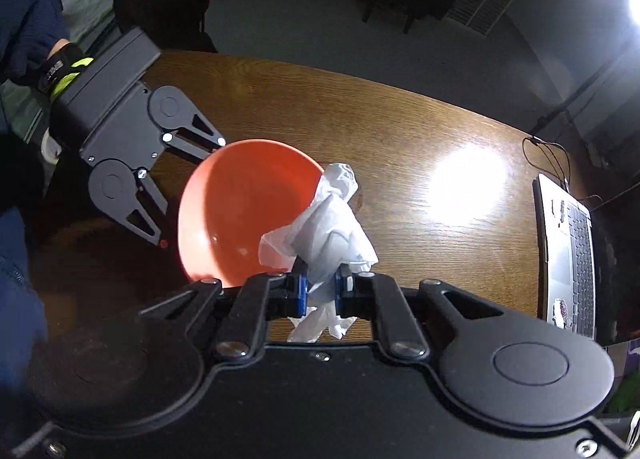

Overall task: Clean bowl
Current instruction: 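Wipe the bag around inside the bowl with the right tool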

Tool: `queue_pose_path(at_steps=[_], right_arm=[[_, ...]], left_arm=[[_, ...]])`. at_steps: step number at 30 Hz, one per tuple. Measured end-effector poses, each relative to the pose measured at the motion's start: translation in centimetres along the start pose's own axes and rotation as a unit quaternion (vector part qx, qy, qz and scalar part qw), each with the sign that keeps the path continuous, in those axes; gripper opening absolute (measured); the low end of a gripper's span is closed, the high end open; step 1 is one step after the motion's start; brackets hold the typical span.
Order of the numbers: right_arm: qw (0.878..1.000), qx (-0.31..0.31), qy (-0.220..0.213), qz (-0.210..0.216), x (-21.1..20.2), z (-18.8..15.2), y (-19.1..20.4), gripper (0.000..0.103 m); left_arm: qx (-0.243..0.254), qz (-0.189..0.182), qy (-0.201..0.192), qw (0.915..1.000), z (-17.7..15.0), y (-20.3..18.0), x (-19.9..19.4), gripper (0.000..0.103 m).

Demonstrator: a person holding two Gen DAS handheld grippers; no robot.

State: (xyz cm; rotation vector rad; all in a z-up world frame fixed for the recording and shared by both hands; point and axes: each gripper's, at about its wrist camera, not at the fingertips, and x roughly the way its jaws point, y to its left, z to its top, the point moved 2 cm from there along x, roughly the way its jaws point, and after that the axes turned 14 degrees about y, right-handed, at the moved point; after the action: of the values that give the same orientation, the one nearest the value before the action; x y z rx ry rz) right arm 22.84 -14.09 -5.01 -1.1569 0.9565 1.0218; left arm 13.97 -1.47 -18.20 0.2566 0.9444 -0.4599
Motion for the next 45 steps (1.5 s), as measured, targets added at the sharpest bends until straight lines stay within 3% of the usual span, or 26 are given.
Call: queue_pose_path(at_steps=[3,9,14,18,27,33,45], right_arm=[[0.999,-0.034,0.015,0.016,0.8,0.6,2.5,0.014],[0.997,-0.060,-0.001,0.046,1.8,2.5,4.8,0.014],[0.998,-0.025,-0.031,0.048,2.7,5.1,2.3,0.014],[0.999,-0.023,-0.022,0.039,3.4,5.7,0.1,0.014],[0.999,-0.025,0.023,0.031,4.1,2.5,-2.4,0.014],[0.998,-0.024,0.045,0.043,4.3,-0.3,-1.4,0.014],[0.993,-0.053,0.053,0.089,3.9,-0.2,1.8,0.014]], left_arm=[[0.007,-0.002,-0.002,1.0000,0.1,-0.5,0.2,0.038],[0.006,-0.001,0.001,1.0000,0.2,-0.8,0.3,0.038],[0.009,-0.003,0.009,0.9999,0.4,-1.0,0.2,0.038],[0.015,-0.003,0.012,0.9998,1.0,-1.0,0.6,0.038],[0.021,-0.006,0.011,0.9997,0.4,-0.8,0.7,0.038],[0.026,-0.010,0.011,0.9996,0.2,-0.7,0.4,0.038],[0.036,-0.011,0.012,0.9992,0.4,-0.5,0.5,0.038]])
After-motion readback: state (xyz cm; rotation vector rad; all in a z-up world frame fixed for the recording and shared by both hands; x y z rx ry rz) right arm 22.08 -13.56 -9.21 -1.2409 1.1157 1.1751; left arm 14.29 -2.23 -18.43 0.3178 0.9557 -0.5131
